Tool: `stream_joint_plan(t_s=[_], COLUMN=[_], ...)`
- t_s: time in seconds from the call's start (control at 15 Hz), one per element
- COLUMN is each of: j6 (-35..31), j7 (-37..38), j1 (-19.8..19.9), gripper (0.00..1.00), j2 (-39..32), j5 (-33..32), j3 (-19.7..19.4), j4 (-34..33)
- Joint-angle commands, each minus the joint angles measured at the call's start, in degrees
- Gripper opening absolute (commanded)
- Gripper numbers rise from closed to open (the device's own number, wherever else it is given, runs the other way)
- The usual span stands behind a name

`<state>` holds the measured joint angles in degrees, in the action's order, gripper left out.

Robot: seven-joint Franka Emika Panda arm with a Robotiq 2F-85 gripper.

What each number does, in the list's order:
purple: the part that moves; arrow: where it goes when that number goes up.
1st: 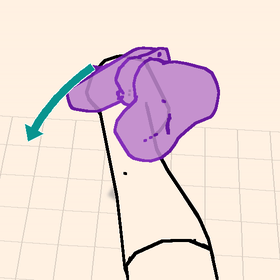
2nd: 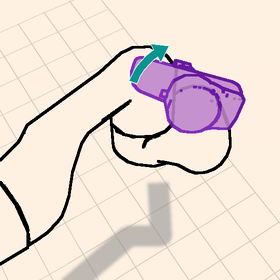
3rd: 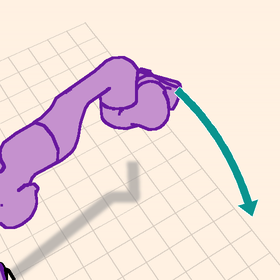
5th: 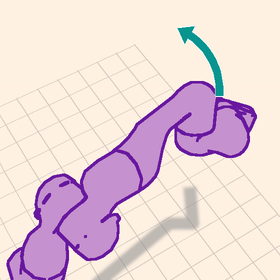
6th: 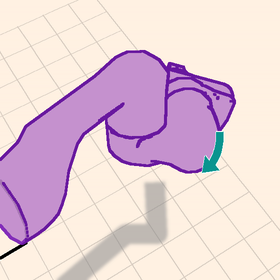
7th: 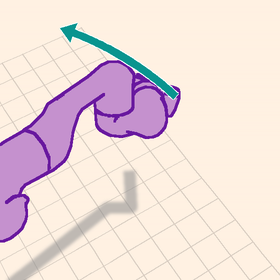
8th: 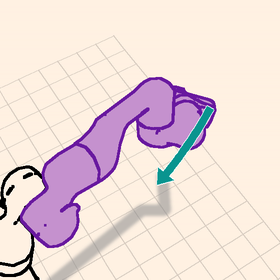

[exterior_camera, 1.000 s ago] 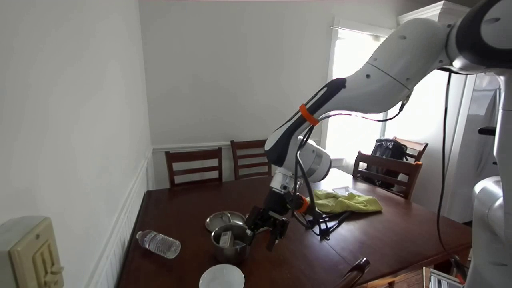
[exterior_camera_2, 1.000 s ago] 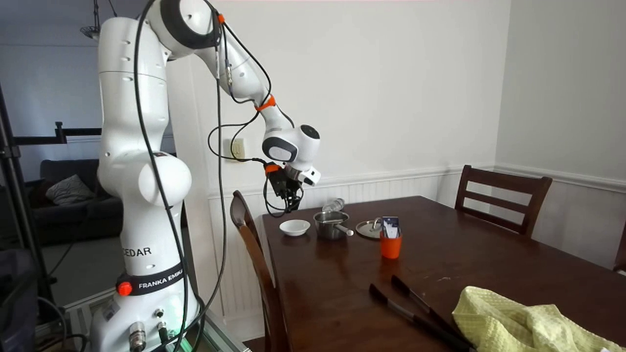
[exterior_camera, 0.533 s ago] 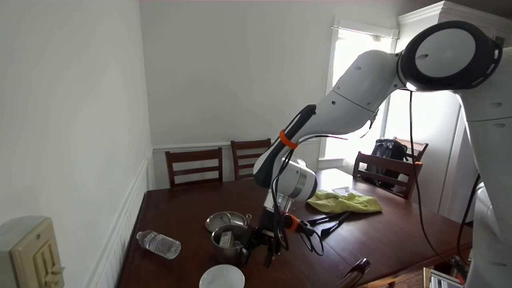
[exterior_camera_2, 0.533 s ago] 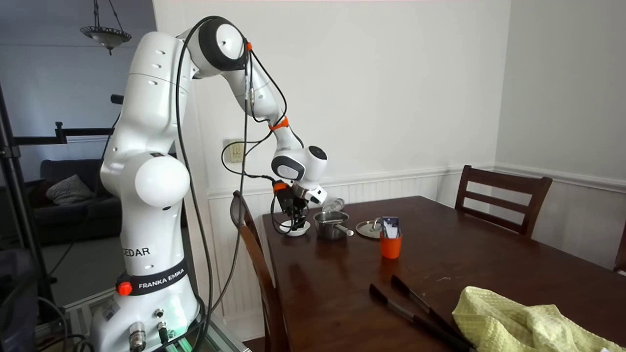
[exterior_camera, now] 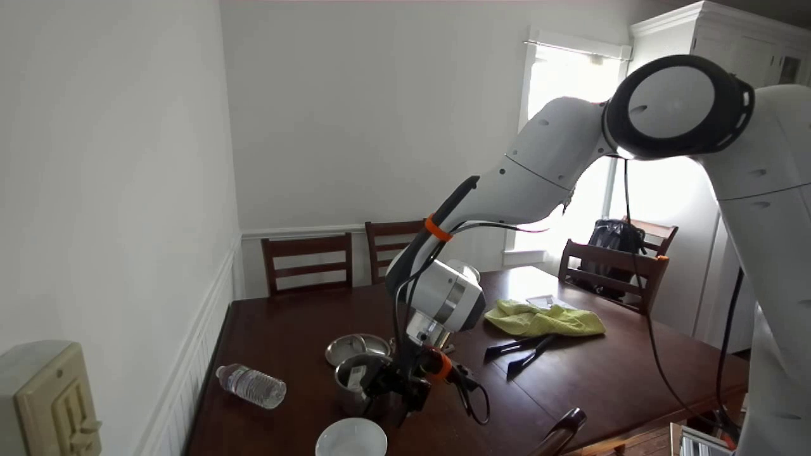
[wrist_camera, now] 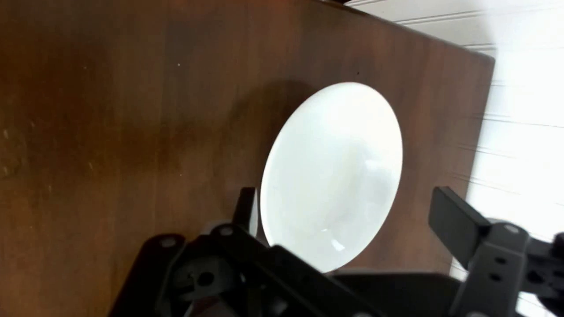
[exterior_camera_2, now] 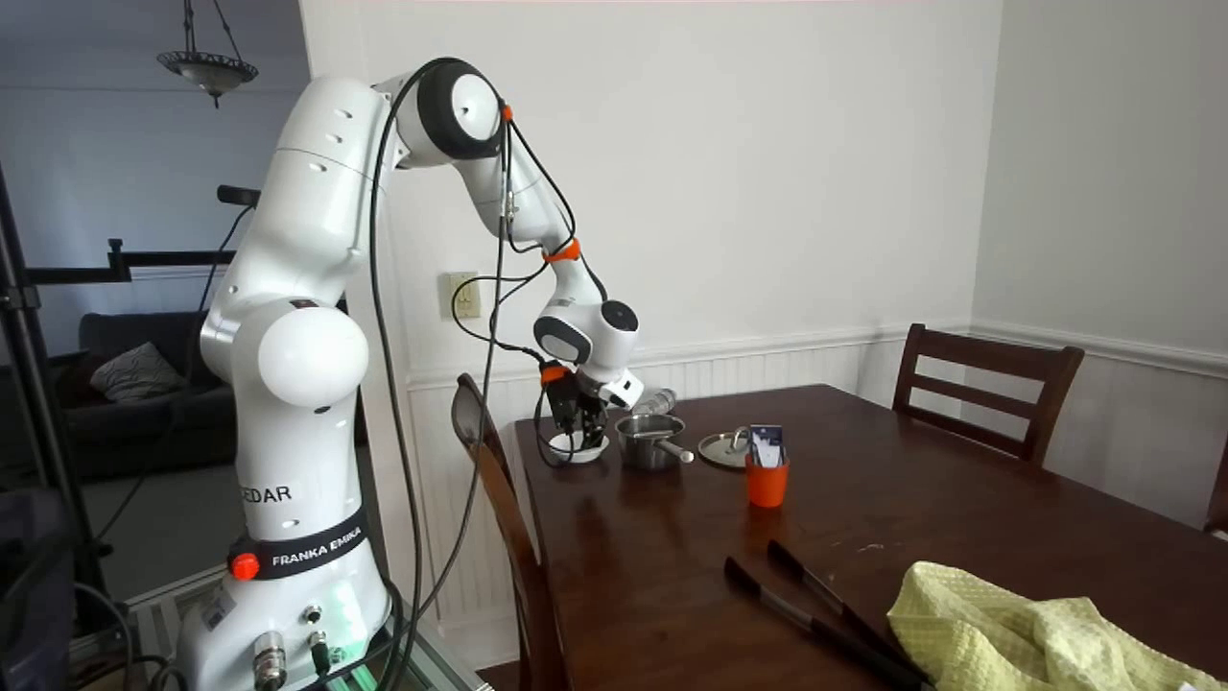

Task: Move the white bowl to the center of the table.

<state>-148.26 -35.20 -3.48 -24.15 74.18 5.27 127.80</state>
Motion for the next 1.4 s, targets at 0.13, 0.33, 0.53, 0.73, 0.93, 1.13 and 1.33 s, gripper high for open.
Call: stream_joint_plan(t_s=[0.13, 0.33, 0.53, 0.73, 0.93, 1.13, 1.33], j6=[-2.64, -3.21, -3.54, -3.76, -4.68, -5.78, -4.33], j7=[-2.77, -2.71, -1.06, 1.38, 2.48, 2.6, 0.59], j1=[0.22, -0.26, -1.08, -1.65, -1.61, -2.14, -1.18], gripper=[1.0, 0.75, 0.58, 0.35, 0.15, 0.0, 0.02], j2=[-5.99, -8.52, -10.06, -9.92, -8.76, -7.93, -6.88], j5=[3.34, 3.38, 1.57, -1.24, -2.79, -3.05, -2.12], j3=[0.75, 0.85, 0.44, -0.12, -0.48, -1.19, -0.56], j4=[-4.73, -6.95, -8.16, -7.49, -6.19, -5.35, -4.89])
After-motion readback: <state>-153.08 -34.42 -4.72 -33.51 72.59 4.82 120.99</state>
